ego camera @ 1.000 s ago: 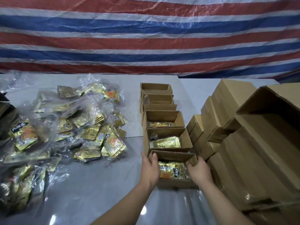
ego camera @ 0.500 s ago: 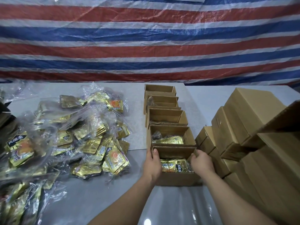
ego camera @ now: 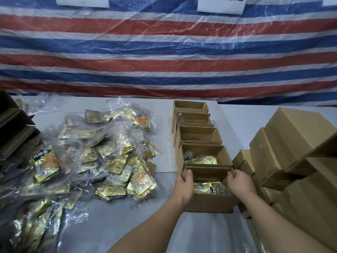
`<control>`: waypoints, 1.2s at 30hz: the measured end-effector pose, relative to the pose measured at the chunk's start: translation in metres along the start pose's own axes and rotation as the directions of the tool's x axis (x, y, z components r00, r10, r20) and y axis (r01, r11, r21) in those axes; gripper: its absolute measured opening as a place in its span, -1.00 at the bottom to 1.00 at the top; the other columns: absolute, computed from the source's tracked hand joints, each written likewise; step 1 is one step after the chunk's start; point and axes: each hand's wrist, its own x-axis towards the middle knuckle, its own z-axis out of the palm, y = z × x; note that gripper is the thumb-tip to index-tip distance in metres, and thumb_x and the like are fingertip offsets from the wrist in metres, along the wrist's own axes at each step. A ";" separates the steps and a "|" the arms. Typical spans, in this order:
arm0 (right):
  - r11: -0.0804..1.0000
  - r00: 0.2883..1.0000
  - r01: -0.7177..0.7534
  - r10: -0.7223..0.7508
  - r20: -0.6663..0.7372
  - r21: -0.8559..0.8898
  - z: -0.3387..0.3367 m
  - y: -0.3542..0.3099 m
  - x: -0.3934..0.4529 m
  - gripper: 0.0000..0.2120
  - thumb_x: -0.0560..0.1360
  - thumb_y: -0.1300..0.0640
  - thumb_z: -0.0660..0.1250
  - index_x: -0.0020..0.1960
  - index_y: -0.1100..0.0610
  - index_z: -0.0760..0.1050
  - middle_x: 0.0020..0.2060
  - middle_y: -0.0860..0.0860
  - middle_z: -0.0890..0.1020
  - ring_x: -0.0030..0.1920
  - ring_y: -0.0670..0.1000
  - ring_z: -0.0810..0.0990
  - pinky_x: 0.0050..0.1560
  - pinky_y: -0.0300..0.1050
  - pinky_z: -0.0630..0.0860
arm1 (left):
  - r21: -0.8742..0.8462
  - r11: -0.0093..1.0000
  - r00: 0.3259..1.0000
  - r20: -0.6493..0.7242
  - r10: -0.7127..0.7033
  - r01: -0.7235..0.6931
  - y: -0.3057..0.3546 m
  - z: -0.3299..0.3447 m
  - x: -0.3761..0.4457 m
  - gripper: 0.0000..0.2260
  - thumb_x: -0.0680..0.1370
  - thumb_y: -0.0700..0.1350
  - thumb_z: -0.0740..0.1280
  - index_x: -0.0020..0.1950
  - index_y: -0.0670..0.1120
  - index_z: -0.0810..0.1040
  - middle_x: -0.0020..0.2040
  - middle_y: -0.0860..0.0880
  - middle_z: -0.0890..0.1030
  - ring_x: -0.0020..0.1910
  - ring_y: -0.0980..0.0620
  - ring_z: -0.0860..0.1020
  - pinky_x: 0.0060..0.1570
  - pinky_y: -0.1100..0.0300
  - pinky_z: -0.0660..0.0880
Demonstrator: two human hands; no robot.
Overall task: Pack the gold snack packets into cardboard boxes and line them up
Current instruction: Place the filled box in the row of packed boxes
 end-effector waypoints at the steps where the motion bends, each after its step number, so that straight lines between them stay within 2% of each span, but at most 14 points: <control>1: 0.999 1.000 -0.011 0.011 -0.002 -0.035 -0.001 -0.001 -0.004 -0.75 0.63 0.05 0.19 -0.03 0.22 0.52 -0.03 0.21 0.64 -0.02 0.22 0.59 -0.11 -0.05 0.47 | 0.001 1.000 1.000 0.003 0.001 -0.001 0.000 -0.005 -0.007 -0.40 0.65 0.21 0.02 0.59 -0.08 0.04 0.54 -0.05 0.24 0.52 -0.06 0.21 0.45 0.10 0.14; 3: 0.996 0.999 -0.038 0.038 -0.003 -0.077 -0.005 -0.005 -0.013 -0.80 0.59 0.06 0.23 -0.08 0.19 0.46 -0.03 0.21 0.64 -0.11 0.18 0.56 -0.16 -0.08 0.41 | 0.051 0.998 0.999 -0.004 0.039 -0.039 0.001 -0.021 -0.026 -0.45 0.64 0.19 0.05 0.54 -0.09 0.16 0.38 -0.05 0.42 0.36 -0.03 0.40 0.26 0.18 0.30; 5: 0.996 0.999 -0.050 0.049 -0.007 -0.068 -0.010 -0.012 -0.026 -0.82 0.57 0.07 0.25 -0.04 0.19 0.41 -0.03 0.22 0.62 -0.11 0.18 0.55 -0.17 -0.07 0.40 | 0.117 0.990 0.997 -0.017 0.077 -0.074 0.000 -0.043 -0.048 -0.53 0.65 0.16 0.07 0.47 -0.06 0.27 0.19 0.04 0.46 0.15 0.08 0.45 0.10 0.23 0.31; 8: 0.997 0.999 -0.039 0.038 -0.016 -0.065 -0.015 -0.030 -0.056 -0.77 0.55 0.06 0.29 0.06 0.21 0.40 0.01 0.20 0.59 -0.12 0.16 0.52 -0.18 -0.05 0.42 | 0.147 0.984 0.993 -0.049 0.107 -0.099 -0.002 -0.083 -0.085 -0.63 0.64 0.13 0.09 0.37 -0.02 0.38 0.15 0.06 0.48 0.06 0.13 0.46 -0.01 0.26 0.35; 12: 0.994 0.996 -0.022 0.012 -0.090 -0.111 -0.024 -0.068 -0.112 -0.59 0.52 0.02 0.29 0.23 0.29 0.45 0.11 0.23 0.54 0.09 0.25 0.55 -0.02 0.05 0.53 | 0.126 0.978 0.968 -0.168 0.188 -0.168 0.012 -0.141 -0.137 -0.86 0.64 0.00 0.16 -0.05 0.07 0.49 -0.15 0.10 0.57 -0.13 0.09 0.52 -0.25 0.39 0.40; 16: 0.995 0.994 0.104 -0.104 -0.027 0.012 -0.019 -0.126 -0.183 -0.68 0.55 0.04 0.25 0.15 0.25 0.53 0.08 0.24 0.58 0.08 0.27 0.56 -0.03 0.01 0.48 | 0.105 0.966 0.935 -0.247 0.254 -0.235 0.029 -0.196 -0.193 -0.82 0.63 -0.01 0.18 -0.12 0.02 0.51 -0.14 0.04 0.62 -0.10 -0.01 0.58 -0.06 0.12 0.50; 19: 0.971 0.979 0.199 -0.205 0.025 0.135 -0.014 -0.172 -0.241 -0.82 0.55 0.07 0.26 -0.15 0.13 0.54 -0.06 0.20 0.65 -0.02 0.24 0.58 -0.17 -0.07 0.36 | 0.043 0.958 0.920 -0.268 0.285 -0.284 0.036 -0.228 -0.231 -0.78 0.62 0.00 0.18 -0.09 -0.06 0.54 -0.10 -0.10 0.64 -0.09 -0.11 0.61 -0.04 0.01 0.52; 21: 0.950 0.965 0.251 -0.262 0.033 0.184 -0.009 -0.200 -0.276 -0.76 0.54 0.05 0.24 -0.28 0.11 0.48 -0.23 0.13 0.63 -0.15 0.19 0.57 -0.25 -0.07 0.36 | 0.017 0.942 0.902 -0.284 0.326 -0.335 0.038 -0.247 -0.255 -0.76 0.60 0.01 0.19 -0.08 -0.10 0.54 -0.09 -0.16 0.63 -0.17 -0.06 0.58 -0.12 0.03 0.48; 23: 0.923 0.949 0.296 -0.313 0.029 0.244 -0.005 -0.226 -0.309 -0.70 0.54 0.04 0.22 -0.31 0.15 0.46 -0.36 0.06 0.56 -0.27 0.10 0.51 -0.30 -0.08 0.34 | -0.013 0.928 0.885 -0.306 0.351 -0.372 0.038 -0.264 -0.279 -0.80 0.60 0.00 0.19 -0.09 0.00 0.57 -0.11 -0.06 0.66 -0.15 0.00 0.60 -0.07 0.05 0.50; 27: 0.865 0.928 0.346 -0.374 0.005 0.364 -0.002 -0.265 -0.357 -0.66 0.51 0.10 0.23 -0.42 0.11 0.31 -0.50 -0.02 0.39 -0.42 0.01 0.34 -0.38 -0.09 0.22 | 0.020 0.896 0.824 -0.384 0.416 -0.443 0.038 -0.286 -0.318 -0.81 0.60 -0.03 0.17 -0.09 -0.01 0.56 -0.13 -0.06 0.64 -0.10 -0.09 0.61 -0.01 -0.10 0.55; 29: 0.845 0.925 0.331 -0.379 0.033 0.420 -0.004 -0.281 -0.375 -0.69 0.49 0.13 0.22 -0.42 0.10 0.31 -0.49 -0.03 0.40 -0.38 0.04 0.37 -0.38 -0.11 0.24 | 0.070 0.871 0.783 -0.409 0.469 -0.485 0.042 -0.293 -0.338 -0.83 0.59 -0.03 0.18 -0.09 0.02 0.54 -0.20 0.00 0.61 -0.20 0.06 0.58 -0.15 0.02 0.53; 31: 0.821 0.914 0.321 -0.399 0.072 0.472 -0.006 -0.294 -0.390 -0.73 0.49 0.14 0.23 -0.38 0.12 0.44 -0.43 0.02 0.51 -0.29 0.08 0.49 -0.33 -0.11 0.35 | 0.150 0.844 0.748 -0.402 0.528 -0.516 0.044 -0.299 -0.360 -0.86 0.61 -0.04 0.19 -0.07 0.08 0.53 -0.19 0.09 0.60 -0.22 0.23 0.53 -0.21 0.23 0.44; 33: 0.787 0.891 0.320 -0.439 0.114 0.527 -0.007 -0.309 -0.404 -0.78 0.52 0.16 0.24 -0.23 0.20 0.58 -0.29 0.13 0.65 -0.22 0.10 0.59 -0.23 -0.08 0.49 | 0.252 0.796 0.706 -0.367 0.605 -0.551 0.044 -0.308 -0.383 -0.88 0.62 -0.02 0.18 -0.01 0.14 0.49 -0.08 0.16 0.58 -0.07 0.26 0.53 -0.10 0.32 0.44; 36: 0.721 0.826 0.342 -0.537 0.173 0.603 -0.004 -0.334 -0.425 -0.80 0.55 0.23 0.22 -0.10 0.30 0.59 -0.11 0.30 0.65 -0.16 0.23 0.63 -0.08 0.10 0.58 | 0.436 0.712 0.638 -0.330 0.695 -0.551 0.044 -0.331 -0.409 -0.82 0.62 0.03 0.15 0.14 0.11 0.50 0.06 0.21 0.52 0.08 0.29 0.46 0.05 0.46 0.36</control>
